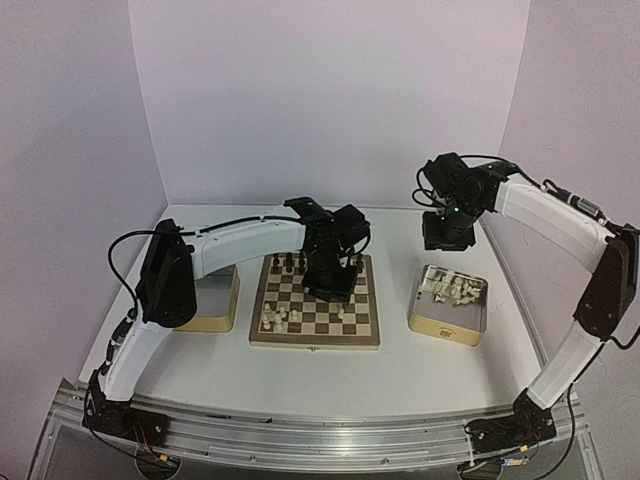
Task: Set up the chess pieces on the board
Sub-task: Pick up the chess piece from the chessboard.
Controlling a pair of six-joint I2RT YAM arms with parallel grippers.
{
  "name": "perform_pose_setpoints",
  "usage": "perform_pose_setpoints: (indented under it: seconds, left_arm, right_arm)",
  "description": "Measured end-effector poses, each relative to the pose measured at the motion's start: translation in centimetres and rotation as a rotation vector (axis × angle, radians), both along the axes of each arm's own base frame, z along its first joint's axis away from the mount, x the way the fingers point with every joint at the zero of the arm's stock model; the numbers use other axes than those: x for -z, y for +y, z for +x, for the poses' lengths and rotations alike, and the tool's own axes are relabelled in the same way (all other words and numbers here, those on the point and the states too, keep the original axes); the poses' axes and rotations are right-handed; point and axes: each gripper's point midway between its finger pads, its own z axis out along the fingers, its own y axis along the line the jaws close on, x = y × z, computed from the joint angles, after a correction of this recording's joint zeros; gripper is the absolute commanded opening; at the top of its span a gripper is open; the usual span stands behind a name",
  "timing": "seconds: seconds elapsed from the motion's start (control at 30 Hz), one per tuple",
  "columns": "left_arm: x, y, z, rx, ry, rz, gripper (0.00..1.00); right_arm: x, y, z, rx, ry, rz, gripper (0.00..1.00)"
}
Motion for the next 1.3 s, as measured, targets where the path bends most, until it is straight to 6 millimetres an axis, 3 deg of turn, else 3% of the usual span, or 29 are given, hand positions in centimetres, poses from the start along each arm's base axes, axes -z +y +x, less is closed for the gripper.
perform_pose_setpoints:
  seconds: [0.23,0.8,1.3]
  left_arm:
    - [1.5,-1.7,-0.2,0.027,0.001,0.006,0.35]
    - [3.4,-0.7,0.1,0.018,-0.015,0.091,0.24]
    - [3.5,-0.7,0.1,0.028,-0.019,0.092,0.14]
  right_arm:
    - [0.6,0.2,0.1,-0.014,0.016,-0.007,0.38]
    - [1.1,0.6,0.4,-0.03,0.033,-0.005,0.37]
    - [1.3,0.8,0.7,-0.034,0.04,-0.001,0.37]
